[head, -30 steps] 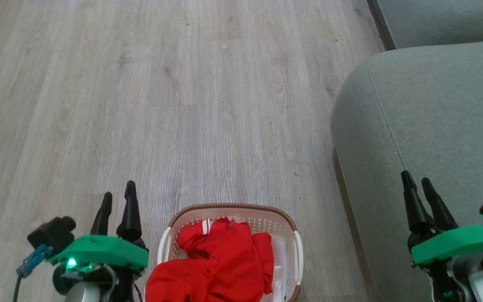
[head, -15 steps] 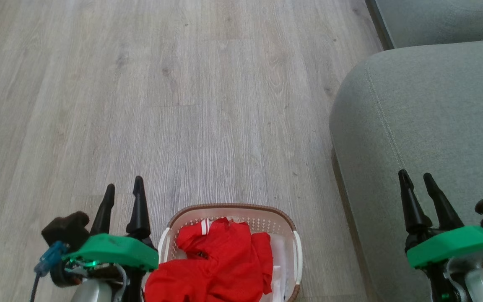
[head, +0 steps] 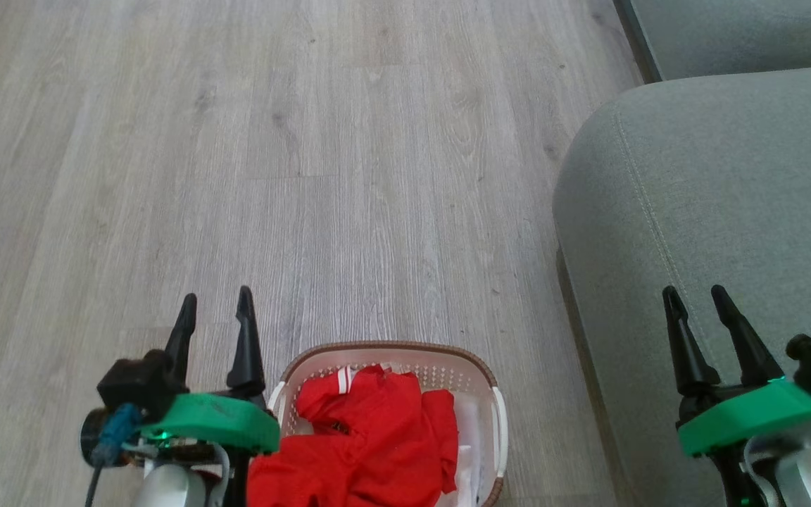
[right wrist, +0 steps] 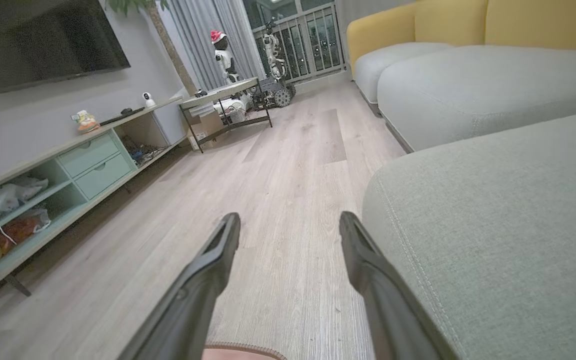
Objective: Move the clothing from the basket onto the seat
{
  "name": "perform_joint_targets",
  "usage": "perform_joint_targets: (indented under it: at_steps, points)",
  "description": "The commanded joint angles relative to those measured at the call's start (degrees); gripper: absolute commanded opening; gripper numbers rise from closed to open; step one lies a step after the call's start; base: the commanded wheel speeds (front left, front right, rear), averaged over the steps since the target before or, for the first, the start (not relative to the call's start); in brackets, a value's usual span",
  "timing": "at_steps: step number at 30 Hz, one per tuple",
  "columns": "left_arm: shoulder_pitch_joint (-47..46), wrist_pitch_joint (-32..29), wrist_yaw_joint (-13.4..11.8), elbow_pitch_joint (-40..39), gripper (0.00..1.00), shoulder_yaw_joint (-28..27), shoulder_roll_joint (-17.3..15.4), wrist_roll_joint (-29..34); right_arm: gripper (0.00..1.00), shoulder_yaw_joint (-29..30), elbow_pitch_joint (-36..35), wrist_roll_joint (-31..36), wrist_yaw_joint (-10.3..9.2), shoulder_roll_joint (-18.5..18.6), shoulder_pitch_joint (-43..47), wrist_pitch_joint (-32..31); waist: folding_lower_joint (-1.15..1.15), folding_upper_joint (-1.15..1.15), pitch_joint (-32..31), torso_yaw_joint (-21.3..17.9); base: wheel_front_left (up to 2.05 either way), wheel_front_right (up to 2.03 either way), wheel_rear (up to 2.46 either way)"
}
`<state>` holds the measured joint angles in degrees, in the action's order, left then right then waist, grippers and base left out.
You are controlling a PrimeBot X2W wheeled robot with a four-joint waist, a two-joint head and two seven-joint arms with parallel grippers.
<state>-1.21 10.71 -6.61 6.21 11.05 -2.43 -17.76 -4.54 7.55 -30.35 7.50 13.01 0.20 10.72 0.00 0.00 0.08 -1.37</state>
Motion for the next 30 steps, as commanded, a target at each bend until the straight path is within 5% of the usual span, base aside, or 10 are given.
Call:
perform_joint_targets:
  at_steps: [1, 21, 30]
  points:
    - [-3.49, 0.95, -0.55, -2.49, 1.00, -0.82, -0.70, 2.12, 1.00, -1.15, -2.37, 1.75, -0.01, 1.72, -2.76, 0.91, 0.00, 0.00, 0.02, -0.02, 0.00, 0.00, 0.00]
    - [-3.78, 4.29, -2.92, -4.45, 1.00, 1.66, -0.74, 16.05, 1.00, -3.50, -4.27, 13.02, -0.01, 3.95, -2.93, 4.28, 0.00, 0.00, 0.37, -0.49, 0.00, 0.00, 0.00]
    - [-3.89, 4.29, -2.93, -3.84, 1.00, 1.55, -0.69, 15.97, 1.00, -3.55, -4.16, 12.73, -0.01, 3.96, -2.96, 4.28, 0.00, 0.00, 0.50, -0.53, 0.00, 0.00, 0.00]
